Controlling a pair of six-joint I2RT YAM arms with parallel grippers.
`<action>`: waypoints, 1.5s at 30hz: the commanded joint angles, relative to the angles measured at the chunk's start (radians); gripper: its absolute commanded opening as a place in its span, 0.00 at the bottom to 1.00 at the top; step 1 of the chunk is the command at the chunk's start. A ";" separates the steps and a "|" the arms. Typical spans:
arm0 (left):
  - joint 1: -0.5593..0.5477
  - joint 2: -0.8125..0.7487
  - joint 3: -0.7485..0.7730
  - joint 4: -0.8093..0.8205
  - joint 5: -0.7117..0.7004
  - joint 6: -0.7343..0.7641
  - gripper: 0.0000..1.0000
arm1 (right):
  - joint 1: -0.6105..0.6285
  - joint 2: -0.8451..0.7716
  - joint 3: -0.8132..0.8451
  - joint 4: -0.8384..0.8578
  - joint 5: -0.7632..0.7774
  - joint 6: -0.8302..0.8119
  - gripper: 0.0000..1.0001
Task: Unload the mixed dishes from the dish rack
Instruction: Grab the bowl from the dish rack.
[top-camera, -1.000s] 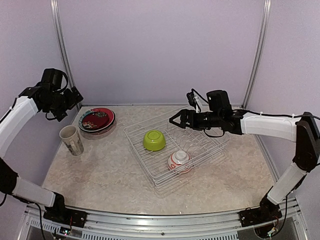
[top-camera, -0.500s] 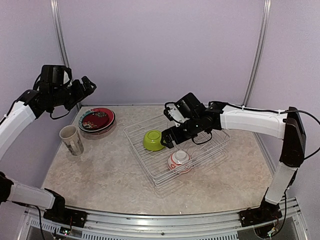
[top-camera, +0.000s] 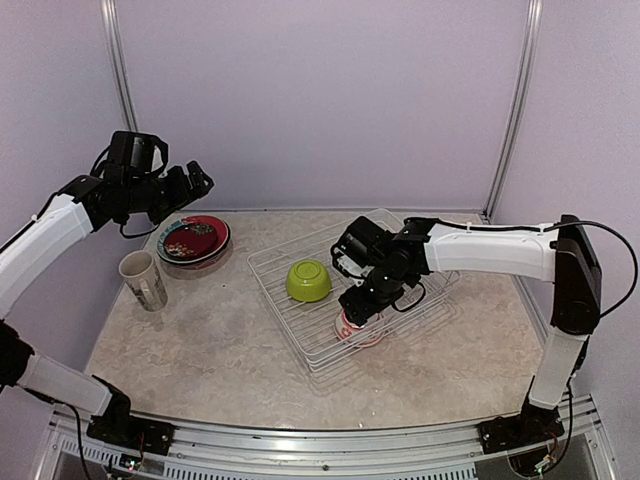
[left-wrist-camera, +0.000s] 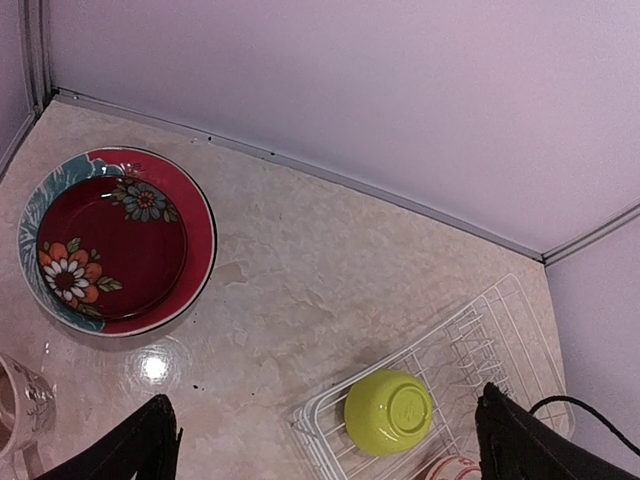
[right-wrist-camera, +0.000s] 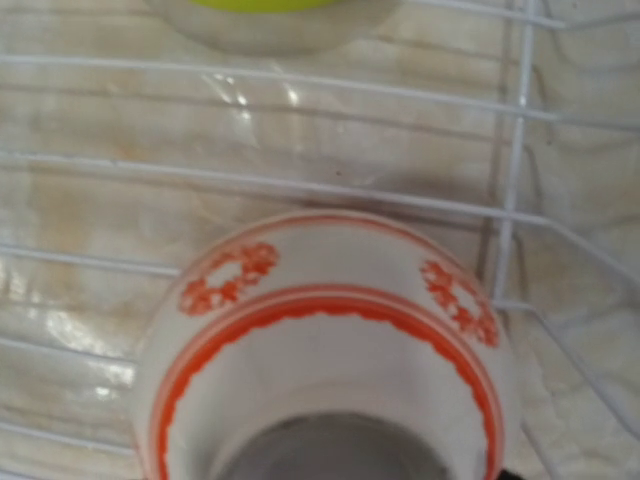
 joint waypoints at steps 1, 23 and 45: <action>-0.014 0.015 0.036 0.012 0.007 0.022 0.99 | 0.013 0.019 -0.010 -0.024 0.034 0.006 0.72; -0.021 0.027 0.044 -0.002 0.015 0.022 0.99 | 0.019 0.036 -0.050 0.045 0.040 0.003 0.43; -0.025 0.036 0.040 -0.008 0.068 -0.005 0.99 | 0.009 -0.090 -0.083 0.263 0.071 0.033 0.08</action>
